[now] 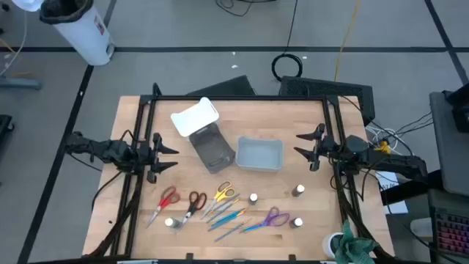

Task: Pick & Place Paint Supplies

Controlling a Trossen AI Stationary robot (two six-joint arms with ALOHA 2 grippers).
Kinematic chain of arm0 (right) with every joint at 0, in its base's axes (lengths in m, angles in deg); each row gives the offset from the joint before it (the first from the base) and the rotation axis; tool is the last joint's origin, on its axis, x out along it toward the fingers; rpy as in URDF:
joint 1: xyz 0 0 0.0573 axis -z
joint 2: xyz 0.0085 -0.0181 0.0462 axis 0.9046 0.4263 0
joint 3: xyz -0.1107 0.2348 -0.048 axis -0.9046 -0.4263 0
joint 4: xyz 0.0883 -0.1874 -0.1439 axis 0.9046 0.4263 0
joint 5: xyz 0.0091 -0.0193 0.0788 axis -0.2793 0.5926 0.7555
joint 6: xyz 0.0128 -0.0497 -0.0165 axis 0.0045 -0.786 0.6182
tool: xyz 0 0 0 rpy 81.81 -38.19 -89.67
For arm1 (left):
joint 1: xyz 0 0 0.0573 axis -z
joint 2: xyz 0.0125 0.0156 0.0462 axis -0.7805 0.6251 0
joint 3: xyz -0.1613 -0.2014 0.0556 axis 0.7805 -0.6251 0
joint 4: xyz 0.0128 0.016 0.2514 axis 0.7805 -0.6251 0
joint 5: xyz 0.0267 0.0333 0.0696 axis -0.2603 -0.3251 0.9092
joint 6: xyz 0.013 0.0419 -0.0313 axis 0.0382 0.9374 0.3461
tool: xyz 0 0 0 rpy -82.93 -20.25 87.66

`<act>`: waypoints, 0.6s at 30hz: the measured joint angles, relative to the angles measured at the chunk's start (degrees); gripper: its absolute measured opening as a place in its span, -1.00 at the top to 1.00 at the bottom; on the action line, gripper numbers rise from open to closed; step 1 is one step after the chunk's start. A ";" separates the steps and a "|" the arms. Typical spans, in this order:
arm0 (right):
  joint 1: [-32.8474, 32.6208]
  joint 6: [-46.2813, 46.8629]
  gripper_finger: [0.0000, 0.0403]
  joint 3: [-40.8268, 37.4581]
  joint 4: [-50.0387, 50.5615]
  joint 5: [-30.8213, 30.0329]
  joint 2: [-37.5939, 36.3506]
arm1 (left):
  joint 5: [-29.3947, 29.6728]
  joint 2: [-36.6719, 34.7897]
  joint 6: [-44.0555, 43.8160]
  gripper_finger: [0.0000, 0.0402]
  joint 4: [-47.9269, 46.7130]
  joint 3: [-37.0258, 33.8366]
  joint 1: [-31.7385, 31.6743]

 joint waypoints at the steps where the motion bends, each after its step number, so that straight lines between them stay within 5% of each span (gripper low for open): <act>1: 0.01 0.00 -0.11 0.00 0.00 0.00 0.00 | 0.00 0.00 0.00 0.00 0.00 0.00 0.00; 18: 0.01 -0.04 -0.11 -0.02 -0.01 0.00 -0.02 | 0.00 0.00 0.00 0.00 0.00 0.00 -0.02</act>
